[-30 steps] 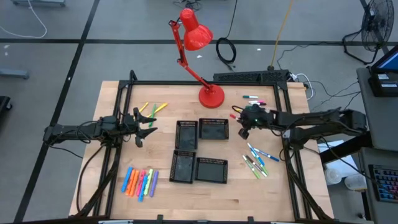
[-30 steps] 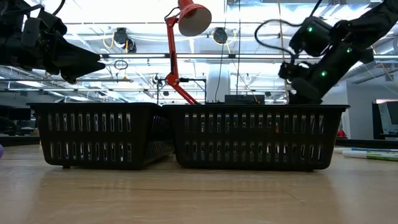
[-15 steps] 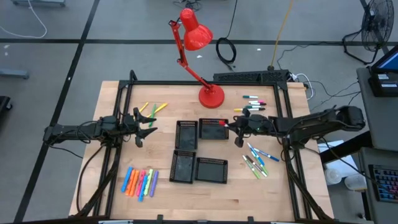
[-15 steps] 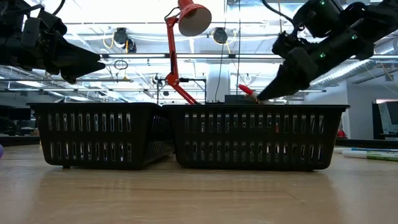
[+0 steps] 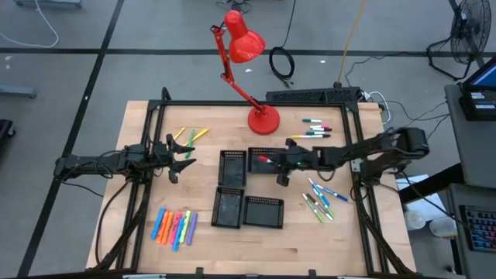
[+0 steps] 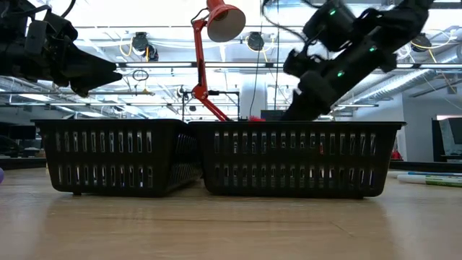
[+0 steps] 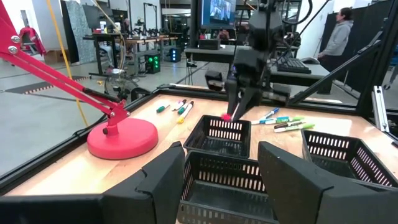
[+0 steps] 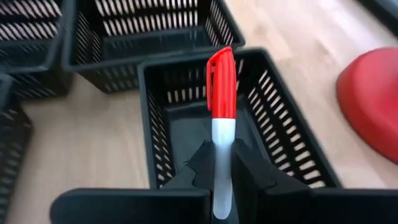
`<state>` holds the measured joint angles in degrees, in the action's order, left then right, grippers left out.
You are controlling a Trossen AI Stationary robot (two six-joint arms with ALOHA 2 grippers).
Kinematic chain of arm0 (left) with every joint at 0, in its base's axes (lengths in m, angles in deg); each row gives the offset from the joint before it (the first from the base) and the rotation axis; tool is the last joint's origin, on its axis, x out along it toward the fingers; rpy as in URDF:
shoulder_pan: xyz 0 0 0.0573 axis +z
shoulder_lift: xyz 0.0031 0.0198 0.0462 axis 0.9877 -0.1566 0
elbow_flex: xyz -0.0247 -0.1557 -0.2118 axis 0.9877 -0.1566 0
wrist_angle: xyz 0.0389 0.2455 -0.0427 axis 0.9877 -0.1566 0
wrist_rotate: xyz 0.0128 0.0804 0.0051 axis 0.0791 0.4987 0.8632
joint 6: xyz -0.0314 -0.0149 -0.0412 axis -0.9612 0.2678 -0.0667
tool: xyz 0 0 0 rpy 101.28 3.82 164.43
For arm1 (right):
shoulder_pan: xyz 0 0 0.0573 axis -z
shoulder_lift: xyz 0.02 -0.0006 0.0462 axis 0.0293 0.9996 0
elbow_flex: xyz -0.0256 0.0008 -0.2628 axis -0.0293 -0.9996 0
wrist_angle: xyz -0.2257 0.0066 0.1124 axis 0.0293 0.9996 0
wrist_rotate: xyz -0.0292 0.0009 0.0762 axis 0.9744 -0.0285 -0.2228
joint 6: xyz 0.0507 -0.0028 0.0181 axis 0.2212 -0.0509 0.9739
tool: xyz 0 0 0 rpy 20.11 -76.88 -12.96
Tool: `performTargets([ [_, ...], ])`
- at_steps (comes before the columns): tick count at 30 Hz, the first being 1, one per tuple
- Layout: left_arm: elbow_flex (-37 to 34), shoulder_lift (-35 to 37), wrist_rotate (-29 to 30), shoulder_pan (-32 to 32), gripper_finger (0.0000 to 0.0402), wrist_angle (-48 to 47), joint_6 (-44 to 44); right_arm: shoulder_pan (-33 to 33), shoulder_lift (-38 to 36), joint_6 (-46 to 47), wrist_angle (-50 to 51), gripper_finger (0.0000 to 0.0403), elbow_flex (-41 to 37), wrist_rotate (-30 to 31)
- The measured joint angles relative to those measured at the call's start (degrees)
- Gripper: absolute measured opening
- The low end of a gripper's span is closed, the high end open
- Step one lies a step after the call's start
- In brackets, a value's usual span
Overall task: Pick & Place Markers
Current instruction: Put the red highlighter pen into the top right black bin
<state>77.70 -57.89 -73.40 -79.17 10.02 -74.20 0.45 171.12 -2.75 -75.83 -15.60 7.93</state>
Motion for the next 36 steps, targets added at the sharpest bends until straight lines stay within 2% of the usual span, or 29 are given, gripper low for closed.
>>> performTargets([
  [7,0.02,0.0,0.0,0.02,0.0209,0.0,0.0,0.0,5.72,-1.49,0.42,0.0019,2.89,-0.03],
  [19,0.02,0.0,-0.01,0.01,0.0209,0.0,0.0,0.11,6.99,-2.57,1.47,0.0021,3.31,-0.04],
  [30,0.02,0.0,-0.02,0.02,0.0209,0.0,0.0,0.13,6.99,-2.56,1.41,0.0069,3.31,-0.04],
  [36,0.0,0.0,-0.02,0.01,0.0209,0.0,0.0,0.13,6.23,-2.58,1.95,0.0081,3.31,-0.04],
])
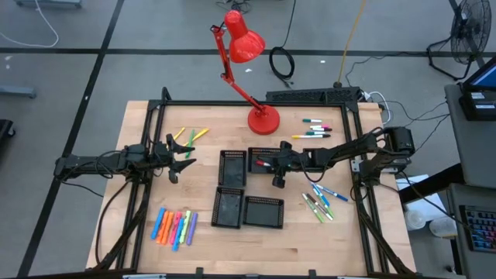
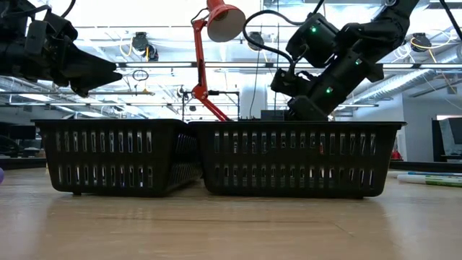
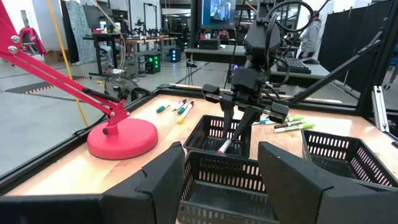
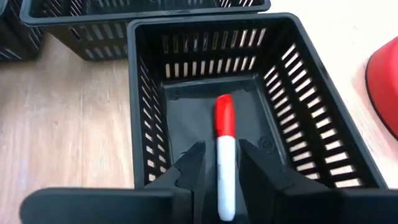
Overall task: Pick & Place Markers
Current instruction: Put the red highlighter pen into the top right black bin, then put the yellow highlighter pen into the top right black bin
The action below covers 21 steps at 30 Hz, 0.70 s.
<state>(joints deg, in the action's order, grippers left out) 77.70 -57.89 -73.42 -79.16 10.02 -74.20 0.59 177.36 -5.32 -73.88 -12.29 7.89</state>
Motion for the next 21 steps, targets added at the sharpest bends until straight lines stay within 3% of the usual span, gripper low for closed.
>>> performTargets([
  [9,0.01,0.0,0.0,0.01,0.0209,0.0,0.0,0.15,-16.2,-0.68,8.21,0.0084,-0.2,1.94],
  [16,0.01,0.0,0.0,0.01,0.0209,0.0,0.0,3.94,-27.5,-4.62,10.73,0.0084,-7.12,21.04],
  [18,0.01,0.0,0.0,0.01,0.0209,0.0,0.0,8.23,-29.17,-4.79,11.74,0.0086,-9.22,18.48],
  [21,0.01,0.0,0.0,0.01,0.0209,0.0,0.0,16.72,-29.05,-5.84,11.98,0.01,-11.2,8.88],
])
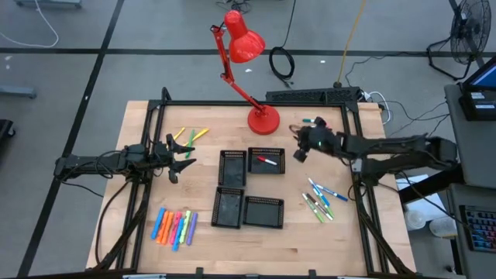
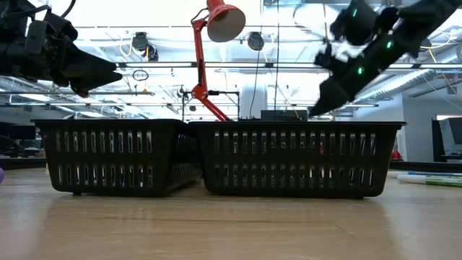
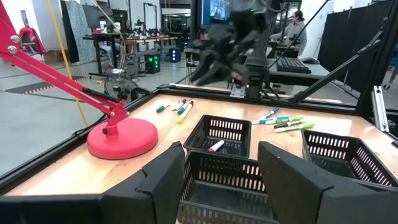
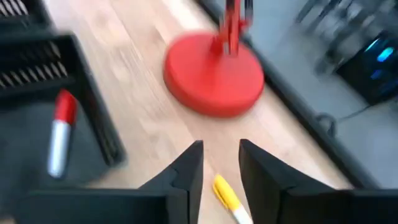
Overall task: Pick & Place Markers
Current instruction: Put the yellow highlighter pen into the top right black bin
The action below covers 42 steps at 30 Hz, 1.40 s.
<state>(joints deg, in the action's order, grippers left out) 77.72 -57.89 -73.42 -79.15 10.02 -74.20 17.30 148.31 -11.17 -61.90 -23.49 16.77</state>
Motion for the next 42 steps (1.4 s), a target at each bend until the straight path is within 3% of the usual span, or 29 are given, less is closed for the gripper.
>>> performTargets([
  [6,0.0,0.0,0.0,-0.02,0.0209,-0.02,0.0,13.05,4.54,-6.54,0.31,0.0142,-0.16,-19.1],
  [8,-0.01,0.02,0.0,0.0,0.0209,0.0,0.0,15.1,6.79,-7.11,0.49,0.0151,-0.12,-22.04],
  [21,0.0,0.0,0.0,-0.02,0.0209,0.0,0.0,18.73,19.99,-12.46,-3.14,0.0147,-0.01,-22.23],
  [29,-0.01,0.0,0.0,0.01,0.0209,0.0,0.0,18.63,21.97,-12.05,-0.34,0.0139,0.21,-22.08],
  [42,0.0,0.0,0.0,0.01,0.0209,0.0,0.0,12.95,19.99,3.93,9.2,0.0125,0.07,-20.74],
])
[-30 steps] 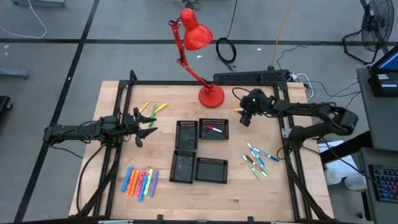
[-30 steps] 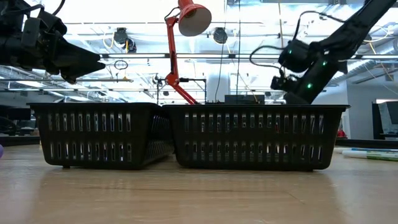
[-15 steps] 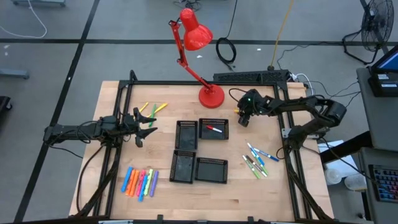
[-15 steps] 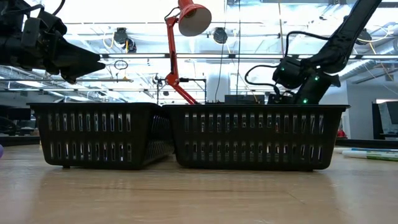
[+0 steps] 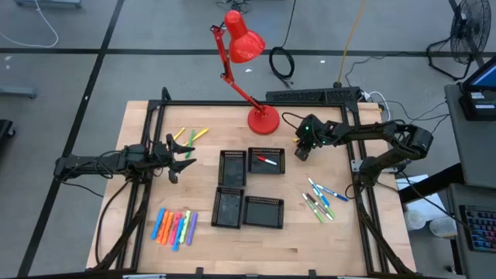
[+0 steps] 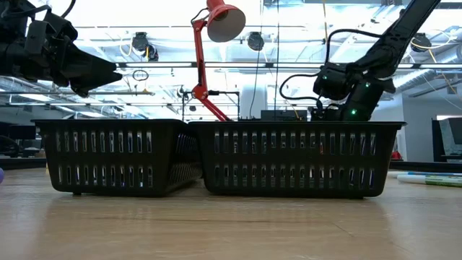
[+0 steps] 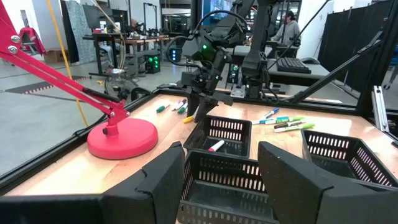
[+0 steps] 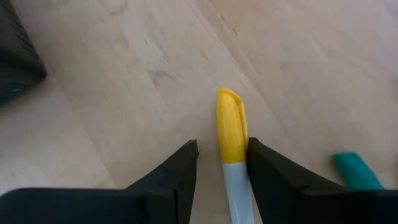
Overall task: Pick & Place Markers
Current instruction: Put the yellow highlighter pen into the top right black bin
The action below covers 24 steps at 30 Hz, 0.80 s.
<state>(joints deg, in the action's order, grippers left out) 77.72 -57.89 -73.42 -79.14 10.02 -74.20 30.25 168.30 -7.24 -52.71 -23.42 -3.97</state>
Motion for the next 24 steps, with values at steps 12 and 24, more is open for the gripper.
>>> performTargets([
  [12,-0.02,0.0,0.0,0.0,0.0209,0.0,0.0,-9.53,0.0,7.85,3.86,0.0119,-0.05,5.46],
  [24,0.0,0.0,0.0,0.0,0.0209,0.0,0.0,-10.5,0.05,4.86,6.17,0.0067,-0.08,6.73],
])
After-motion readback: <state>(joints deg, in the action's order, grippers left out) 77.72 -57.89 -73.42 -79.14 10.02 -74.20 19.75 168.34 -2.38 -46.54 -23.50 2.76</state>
